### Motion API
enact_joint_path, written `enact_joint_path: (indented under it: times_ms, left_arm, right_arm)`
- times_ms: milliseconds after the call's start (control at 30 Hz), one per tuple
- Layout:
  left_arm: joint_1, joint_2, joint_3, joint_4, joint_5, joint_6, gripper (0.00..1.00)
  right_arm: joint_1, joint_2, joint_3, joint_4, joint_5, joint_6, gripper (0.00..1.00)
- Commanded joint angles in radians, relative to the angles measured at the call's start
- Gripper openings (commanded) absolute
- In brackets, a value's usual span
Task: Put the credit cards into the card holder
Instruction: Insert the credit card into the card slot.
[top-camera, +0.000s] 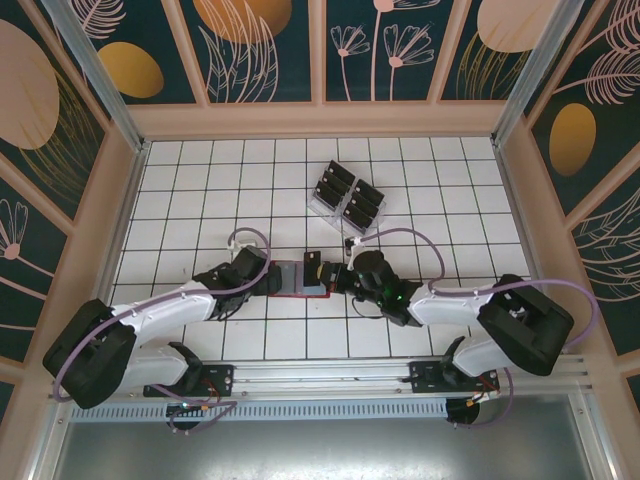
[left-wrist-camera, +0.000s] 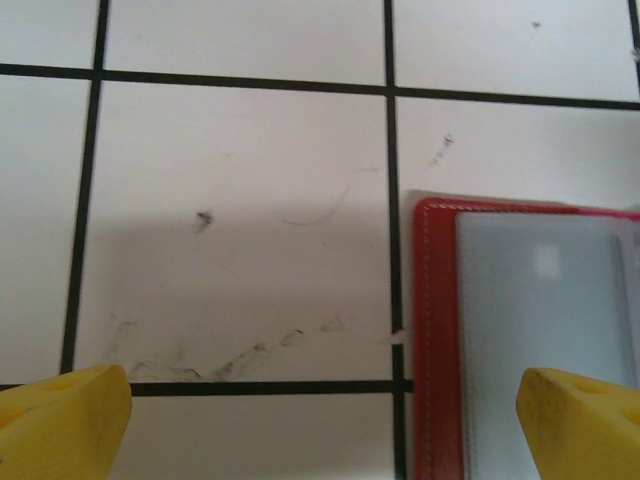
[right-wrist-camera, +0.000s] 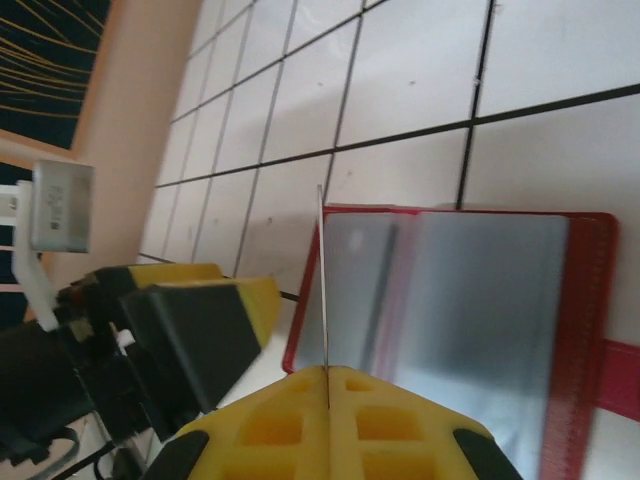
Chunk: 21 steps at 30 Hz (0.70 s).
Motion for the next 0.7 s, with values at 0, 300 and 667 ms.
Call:
enact_joint_path:
  times_ms: [0,300,667]
  left_arm:
    - [-0.033,0.030,0.026,-0.024,-0.061,-0.016,0.98]
    - [-0.050,0.061,0.032,-0.015,-0.115,-0.020,0.98]
    - [-0.052,0.099,0.018,0.002,-0.135,-0.034,0.99]
  right_arm:
    - [0.019,0.042,-0.029,0.217,0.057,0.098,0.00]
    - [0.030,0.107,-0.039,0.270,0.083,0.130,0.00]
    - [0.030,0.152,-0.047,0.289,0.096,0.140,0.00]
